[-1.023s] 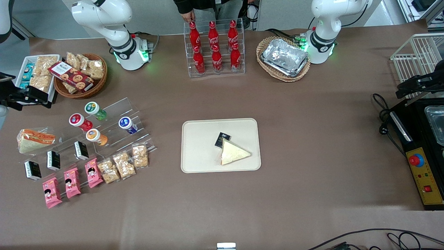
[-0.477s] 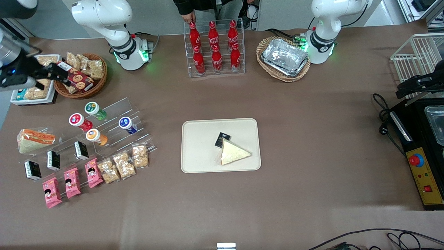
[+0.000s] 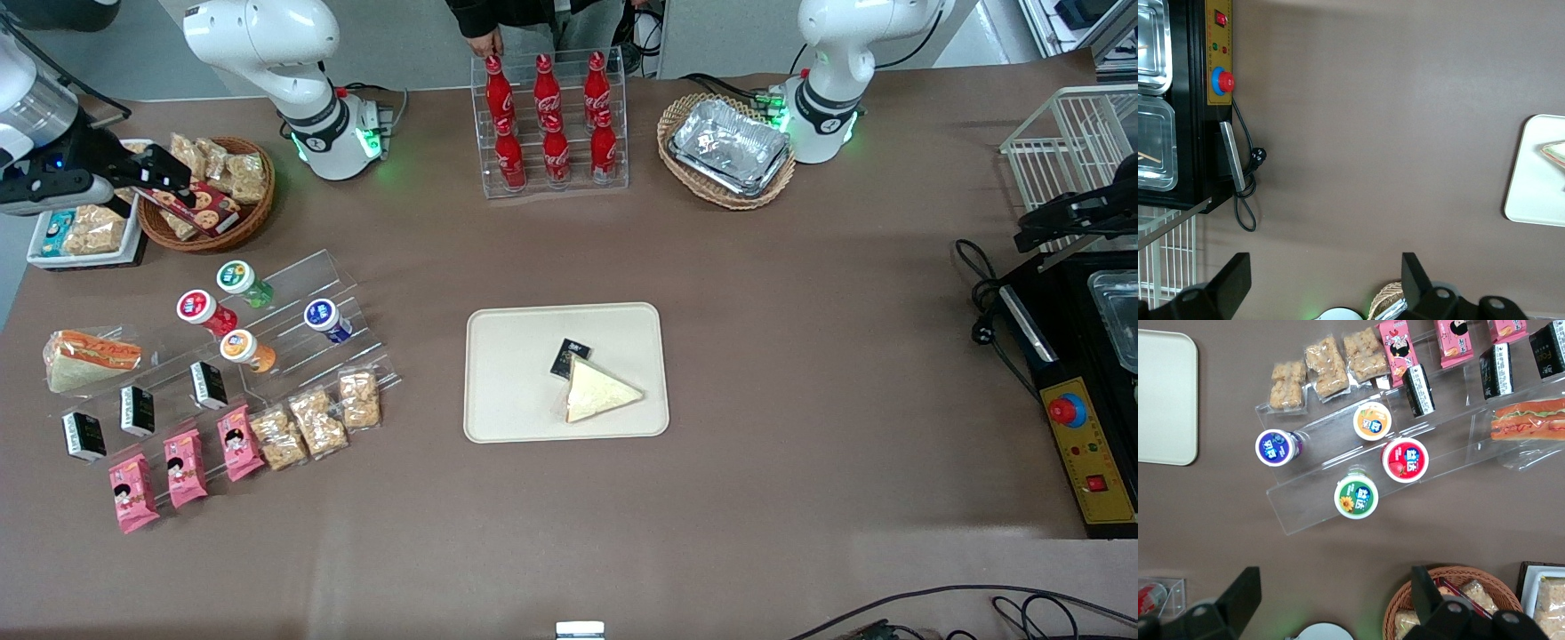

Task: Place green gum on tray
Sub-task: 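Move the right gripper over the acrylic rack toward the green-capped bottle, then lower the right gripper and grasp the green-labelled yogurt bottle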

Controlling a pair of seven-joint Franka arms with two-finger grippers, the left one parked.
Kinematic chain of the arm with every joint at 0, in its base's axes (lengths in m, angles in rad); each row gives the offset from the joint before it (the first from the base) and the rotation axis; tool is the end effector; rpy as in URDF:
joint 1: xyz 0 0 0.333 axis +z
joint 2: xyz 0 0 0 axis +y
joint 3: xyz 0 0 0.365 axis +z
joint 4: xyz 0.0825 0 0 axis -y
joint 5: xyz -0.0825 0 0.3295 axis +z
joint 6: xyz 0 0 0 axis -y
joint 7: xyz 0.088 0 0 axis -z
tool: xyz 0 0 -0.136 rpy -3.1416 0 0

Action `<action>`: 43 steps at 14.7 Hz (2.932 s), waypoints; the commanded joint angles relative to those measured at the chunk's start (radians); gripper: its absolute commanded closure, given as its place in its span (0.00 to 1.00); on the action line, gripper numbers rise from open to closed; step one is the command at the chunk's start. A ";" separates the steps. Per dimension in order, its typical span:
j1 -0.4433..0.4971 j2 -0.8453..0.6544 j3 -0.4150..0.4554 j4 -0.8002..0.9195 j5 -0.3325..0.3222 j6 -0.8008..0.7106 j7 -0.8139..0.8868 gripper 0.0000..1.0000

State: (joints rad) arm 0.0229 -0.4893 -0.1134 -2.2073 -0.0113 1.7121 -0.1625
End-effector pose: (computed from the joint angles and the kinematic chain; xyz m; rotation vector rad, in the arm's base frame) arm 0.3250 -0.0403 0.5894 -3.0959 -0.1349 0.0053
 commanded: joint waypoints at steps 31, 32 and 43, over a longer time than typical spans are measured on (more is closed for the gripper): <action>-0.001 0.215 -0.006 -0.304 0.016 0.432 0.276 0.00; -0.001 0.222 -0.006 -0.304 0.016 0.440 0.287 0.00; -0.003 0.227 -0.006 -0.302 0.014 0.458 0.342 0.06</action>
State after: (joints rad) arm 0.0212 -0.2633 -0.1177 -2.5073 -0.0113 2.1501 0.1634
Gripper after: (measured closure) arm 0.022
